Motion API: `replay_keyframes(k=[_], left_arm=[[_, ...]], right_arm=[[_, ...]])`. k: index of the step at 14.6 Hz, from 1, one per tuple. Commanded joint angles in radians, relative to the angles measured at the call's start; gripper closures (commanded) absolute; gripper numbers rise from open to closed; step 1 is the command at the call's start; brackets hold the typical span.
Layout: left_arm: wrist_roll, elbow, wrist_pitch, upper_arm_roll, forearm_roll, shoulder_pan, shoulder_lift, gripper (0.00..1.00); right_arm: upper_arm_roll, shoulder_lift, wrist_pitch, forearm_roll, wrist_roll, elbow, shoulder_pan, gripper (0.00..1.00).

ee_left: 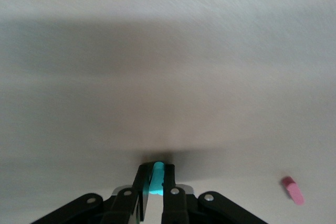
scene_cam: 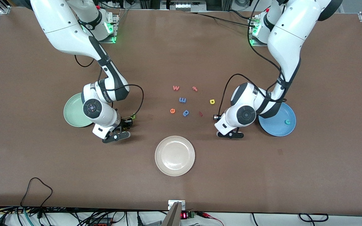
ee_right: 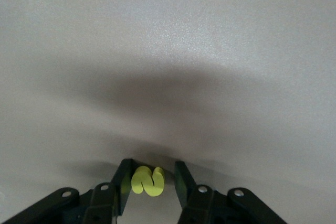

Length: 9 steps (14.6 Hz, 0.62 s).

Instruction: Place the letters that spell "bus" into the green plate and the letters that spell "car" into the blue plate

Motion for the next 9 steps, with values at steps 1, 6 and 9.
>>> replay_keyframes(k=[1, 6, 9], left_arm=[[0.073, 0.004, -0.080, 0.005, 0.005, 0.099, -0.077, 0.96], [0.330, 0.003, -0.206, 0.024, 0.006, 0.288, -0.129, 0.96], [0.366, -0.011, -0.219, 0.024, 0.089, 0.363, -0.126, 0.91]], right_arm=[[-0.014, 0.027, -0.001, -0.006, 0.009, 0.009, 0.010, 0.72], [-0.014, 0.023, -0.006, 0.002, 0.001, 0.010, -0.002, 1.00], [-0.016, -0.040, -0.091, 0.000, -0.014, 0.009, -0.058, 1.00]])
